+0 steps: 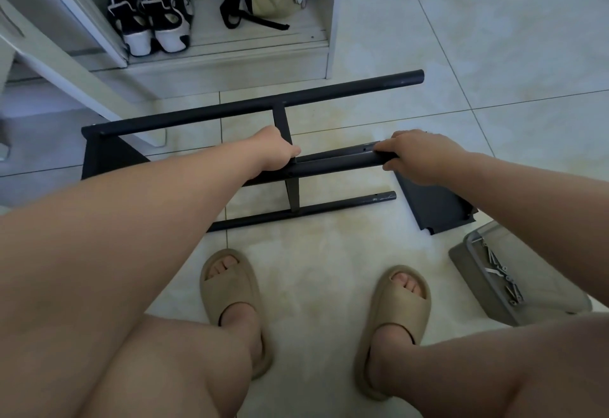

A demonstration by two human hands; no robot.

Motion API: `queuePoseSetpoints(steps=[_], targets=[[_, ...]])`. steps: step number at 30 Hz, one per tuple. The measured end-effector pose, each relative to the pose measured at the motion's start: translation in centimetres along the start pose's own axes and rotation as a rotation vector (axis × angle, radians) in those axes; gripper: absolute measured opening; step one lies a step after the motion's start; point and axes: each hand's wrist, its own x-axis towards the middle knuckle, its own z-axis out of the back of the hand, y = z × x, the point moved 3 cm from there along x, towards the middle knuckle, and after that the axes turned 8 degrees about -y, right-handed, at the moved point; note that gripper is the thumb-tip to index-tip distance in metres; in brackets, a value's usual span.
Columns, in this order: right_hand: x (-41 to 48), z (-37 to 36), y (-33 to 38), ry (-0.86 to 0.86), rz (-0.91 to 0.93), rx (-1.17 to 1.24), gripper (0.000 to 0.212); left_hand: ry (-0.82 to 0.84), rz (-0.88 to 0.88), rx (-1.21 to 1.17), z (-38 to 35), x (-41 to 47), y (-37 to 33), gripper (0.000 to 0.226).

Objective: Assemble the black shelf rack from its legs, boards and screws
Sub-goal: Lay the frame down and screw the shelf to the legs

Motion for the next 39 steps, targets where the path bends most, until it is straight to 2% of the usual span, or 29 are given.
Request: queuePoseSetpoints(steps=[5,8,12,13,16,23,28,31,35,37,39], targets=[[-0.3,-0.1,0.1,0.102,-0.014,0.000,0.013,0.032,0.008,0.055,-0.5,-0.9,0.1,0.049],[-0.5,-0.2,0.1,0.091,-0.015,0.012,0.008,0.034,0.002,0.007,-0.8,-1.2,0.5,0.049],[-0.5,-0.8,0.1,0.064,-0.021,0.038,0.004,0.053,-0.019,-0.090,-0.4,-1.5,1.2,0.031],[-0.5,-0.9,0.0,0.058,-0.022,0.041,0.004,0.066,-0.011,-0.095,-0.1,-1.6,1.5,0.034],[-0.4,-1.3,-0.5,0.068,-0.022,0.069,0.010,0.093,0.001,-0.060,0.4,-1.7,2.5,0.044],[-0.4,-2.1,-1.2,0.055,-0.028,0.097,0.037,0.064,-0.076,-0.050,-0.8,-1.4,2.1,0.037],[-1.0,-2.5,-1.1,0.018,-0.026,0.060,0.045,0.079,-0.090,-0.021,-0.8,-0.9,2.4,0.037],[-1.1,-2.3,-1.0,0.006,-0.014,0.019,0.045,0.128,-0.107,0.028,-0.8,-0.9,2.4,0.038],[-0.6,-2.0,-1.2,-0.015,-0.024,0.055,0.040,0.269,-0.175,0.182,0.0,-1.4,2.4,0.058],[-0.6,-2.0,-1.2,-0.027,-0.023,0.062,0.038,0.280,-0.219,0.359,0.1,-1.6,3.0,0.045],[-0.7,-2.1,-1.3,-0.039,-0.024,0.065,0.038,0.248,-0.265,0.438,-0.2,-1.8,3.5,0.031]])
